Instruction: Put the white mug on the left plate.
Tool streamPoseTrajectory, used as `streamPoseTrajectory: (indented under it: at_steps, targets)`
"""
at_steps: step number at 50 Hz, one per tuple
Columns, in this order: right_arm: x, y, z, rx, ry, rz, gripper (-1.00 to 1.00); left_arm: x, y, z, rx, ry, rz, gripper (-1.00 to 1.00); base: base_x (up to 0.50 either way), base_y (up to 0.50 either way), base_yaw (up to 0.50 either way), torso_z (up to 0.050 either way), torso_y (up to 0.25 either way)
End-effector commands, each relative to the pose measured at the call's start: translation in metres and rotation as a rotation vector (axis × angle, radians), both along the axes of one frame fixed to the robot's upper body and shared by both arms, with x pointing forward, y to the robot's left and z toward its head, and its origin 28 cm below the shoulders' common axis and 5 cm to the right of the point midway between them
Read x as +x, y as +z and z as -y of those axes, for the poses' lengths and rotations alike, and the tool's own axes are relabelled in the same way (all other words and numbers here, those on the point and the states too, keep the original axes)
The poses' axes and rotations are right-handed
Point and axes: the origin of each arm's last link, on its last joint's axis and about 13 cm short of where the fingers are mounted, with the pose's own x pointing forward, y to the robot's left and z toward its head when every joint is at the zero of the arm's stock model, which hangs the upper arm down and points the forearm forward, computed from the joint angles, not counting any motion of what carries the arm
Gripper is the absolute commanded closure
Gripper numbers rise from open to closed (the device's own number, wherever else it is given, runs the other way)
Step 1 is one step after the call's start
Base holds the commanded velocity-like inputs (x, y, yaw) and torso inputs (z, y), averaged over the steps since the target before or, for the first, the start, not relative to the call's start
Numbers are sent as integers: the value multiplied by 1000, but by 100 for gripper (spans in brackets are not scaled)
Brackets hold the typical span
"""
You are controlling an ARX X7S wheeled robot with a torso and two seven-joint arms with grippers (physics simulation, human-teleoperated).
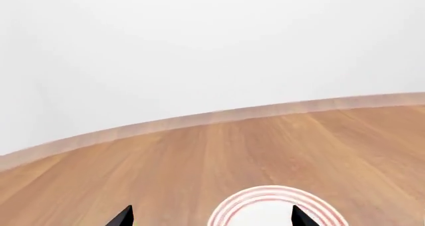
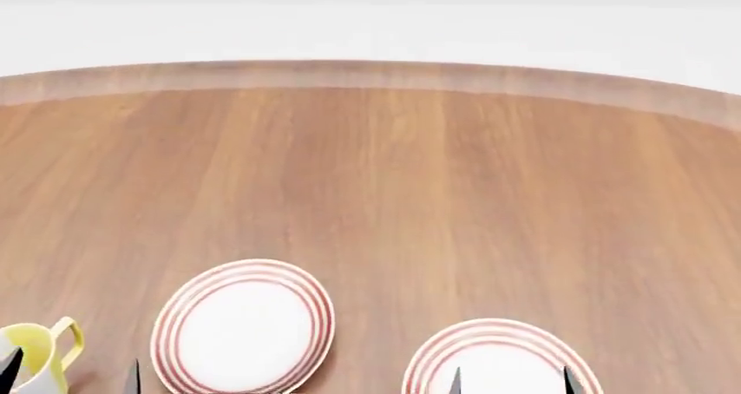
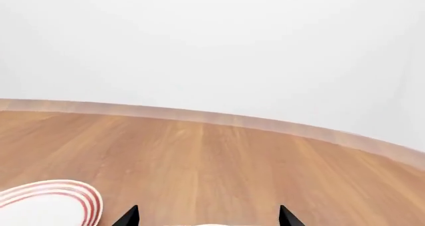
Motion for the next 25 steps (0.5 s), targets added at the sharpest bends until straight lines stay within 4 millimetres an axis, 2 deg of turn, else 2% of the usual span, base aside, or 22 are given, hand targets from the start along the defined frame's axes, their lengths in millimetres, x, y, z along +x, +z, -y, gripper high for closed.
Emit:
streamPoseTrajectory:
  at_steps: [1, 5, 11, 25]
  targets:
    - [0, -1, 0, 1, -3, -1, -100, -1, -2, 2, 5, -10, -5, -100, 500, 4, 0, 0, 0]
    - [0, -3, 0, -6, -7, 1, -100, 0, -2, 1, 6, -10, -4, -100, 500, 3, 0, 0, 0]
    - [0, -4, 0, -7, -13, 7, -100, -7, 3, -2, 39, -77, 16, -100, 39, 0, 0, 0, 2]
    - [1, -5, -1, 1, 0, 14, -100, -55, 25, -29, 174, -267, 106, -100, 0, 0, 0, 0, 0]
